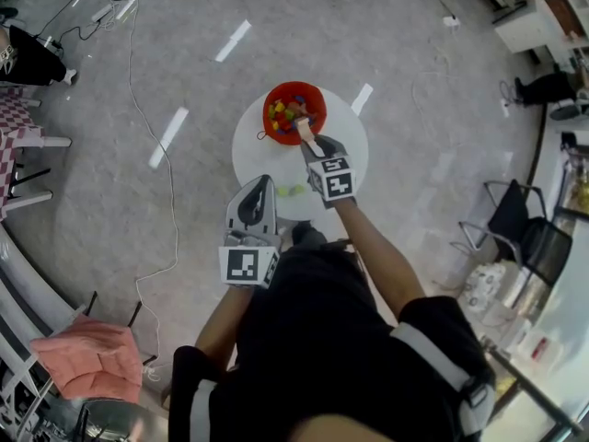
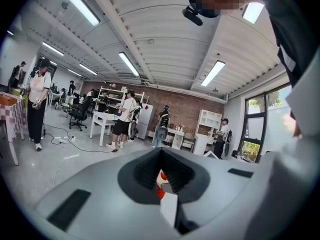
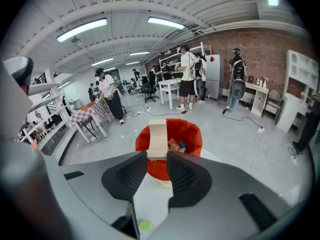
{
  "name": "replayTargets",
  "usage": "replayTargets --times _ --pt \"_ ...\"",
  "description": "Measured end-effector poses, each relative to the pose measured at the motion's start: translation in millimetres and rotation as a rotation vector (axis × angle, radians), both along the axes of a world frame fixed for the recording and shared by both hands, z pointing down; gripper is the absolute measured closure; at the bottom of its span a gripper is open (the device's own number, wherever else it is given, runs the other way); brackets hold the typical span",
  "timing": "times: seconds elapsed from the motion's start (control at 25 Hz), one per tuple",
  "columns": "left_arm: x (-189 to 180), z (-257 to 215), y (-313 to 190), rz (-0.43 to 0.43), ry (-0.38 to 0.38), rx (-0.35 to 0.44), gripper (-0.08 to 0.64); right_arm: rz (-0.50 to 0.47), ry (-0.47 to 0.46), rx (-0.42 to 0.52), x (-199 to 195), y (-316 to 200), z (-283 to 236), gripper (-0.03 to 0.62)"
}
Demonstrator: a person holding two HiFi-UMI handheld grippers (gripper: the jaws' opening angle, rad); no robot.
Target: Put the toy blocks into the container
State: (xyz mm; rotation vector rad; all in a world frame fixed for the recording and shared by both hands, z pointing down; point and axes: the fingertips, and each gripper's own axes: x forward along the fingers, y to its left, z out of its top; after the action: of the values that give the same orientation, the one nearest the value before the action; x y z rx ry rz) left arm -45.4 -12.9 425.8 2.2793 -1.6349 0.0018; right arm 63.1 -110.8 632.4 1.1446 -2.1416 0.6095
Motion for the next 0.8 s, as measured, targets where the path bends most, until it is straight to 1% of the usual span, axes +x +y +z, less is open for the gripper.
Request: replayTargets --times 0.2,0.4,0.6,0.68,0.8 --pt "0.5 2.3 2.6 0.004 -0.001 -0.005 0.572 0.002 0.030 -0.056 -13.0 -29.5 20.7 0.472" --pt "0.3 4.6 3.5 -0.001 0.000 -0.016 0.572 0.036 0.102 -0.136 -6.1 -37.5 49.7 0.471" --pt "-1.1 7.7 1.7 0.003 -0.004 -0.016 0.572 0.032 0.105 -0.144 -11.1 -35.6 45.1 0.471" --pt "-1.0 8.3 1.6 0.005 -0.002 -0.019 0.572 0.034 0.088 -0.146 -13.1 -33.1 42.2 0.471" --pt "-1.8 7.0 2.0 0.006 0.003 -0.019 0.572 0.037 0.061 -0.088 -11.8 -32.8 32.5 0.471"
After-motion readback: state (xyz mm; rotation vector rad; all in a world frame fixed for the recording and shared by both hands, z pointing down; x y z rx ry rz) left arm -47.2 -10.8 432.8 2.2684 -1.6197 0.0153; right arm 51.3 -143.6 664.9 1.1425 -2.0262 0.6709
